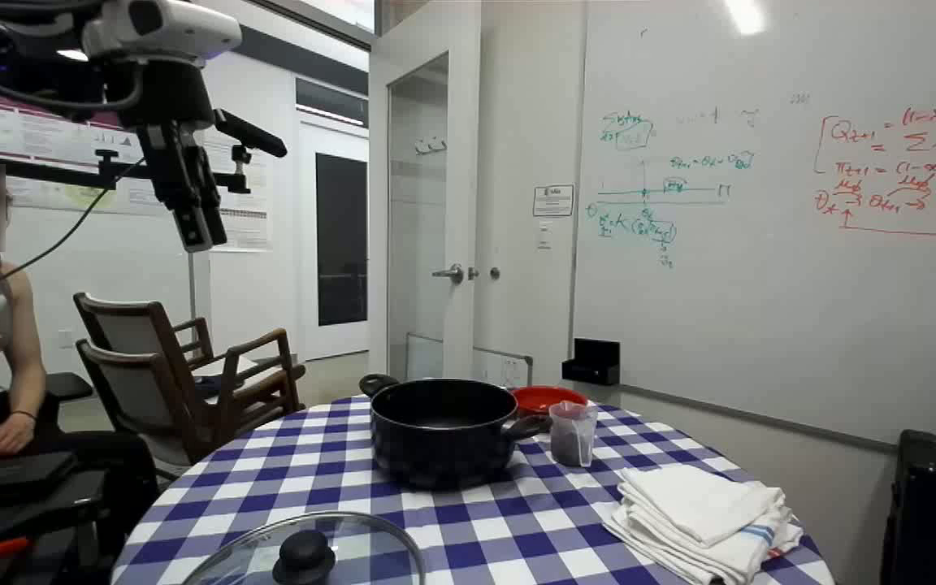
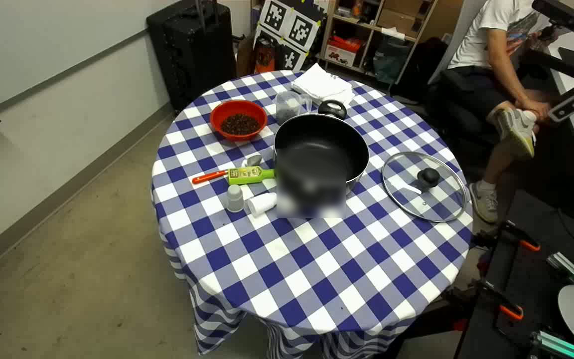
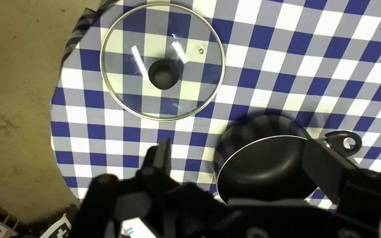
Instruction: Cover the pot
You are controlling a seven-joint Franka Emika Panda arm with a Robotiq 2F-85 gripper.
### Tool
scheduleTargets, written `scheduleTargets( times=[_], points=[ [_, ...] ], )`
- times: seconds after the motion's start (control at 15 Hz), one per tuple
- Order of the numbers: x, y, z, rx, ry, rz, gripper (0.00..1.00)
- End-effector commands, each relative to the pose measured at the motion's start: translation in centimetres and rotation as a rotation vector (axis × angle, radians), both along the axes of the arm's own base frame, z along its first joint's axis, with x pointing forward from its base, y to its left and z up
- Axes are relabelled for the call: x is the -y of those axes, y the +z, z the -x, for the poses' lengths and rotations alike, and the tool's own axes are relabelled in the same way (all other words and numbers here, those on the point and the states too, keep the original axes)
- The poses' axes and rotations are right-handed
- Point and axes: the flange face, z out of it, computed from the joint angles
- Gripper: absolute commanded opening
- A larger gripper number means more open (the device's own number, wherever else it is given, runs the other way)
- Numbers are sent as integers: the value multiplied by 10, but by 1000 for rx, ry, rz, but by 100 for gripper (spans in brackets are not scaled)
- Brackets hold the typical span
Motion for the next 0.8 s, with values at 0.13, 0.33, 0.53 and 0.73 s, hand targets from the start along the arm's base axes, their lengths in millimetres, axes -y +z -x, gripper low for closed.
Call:
scheduleTargets(
  times=[0.13,0.33,0.53,0.73],
  points=[
    [3,-7,-8,2,-4,-13,100],
    [10,-30,-31,20,-21,-9,100],
    [19,-57,-49,17,-48,-15,100],
    [30,-91,-66,-24,-71,2,100]
  ],
)
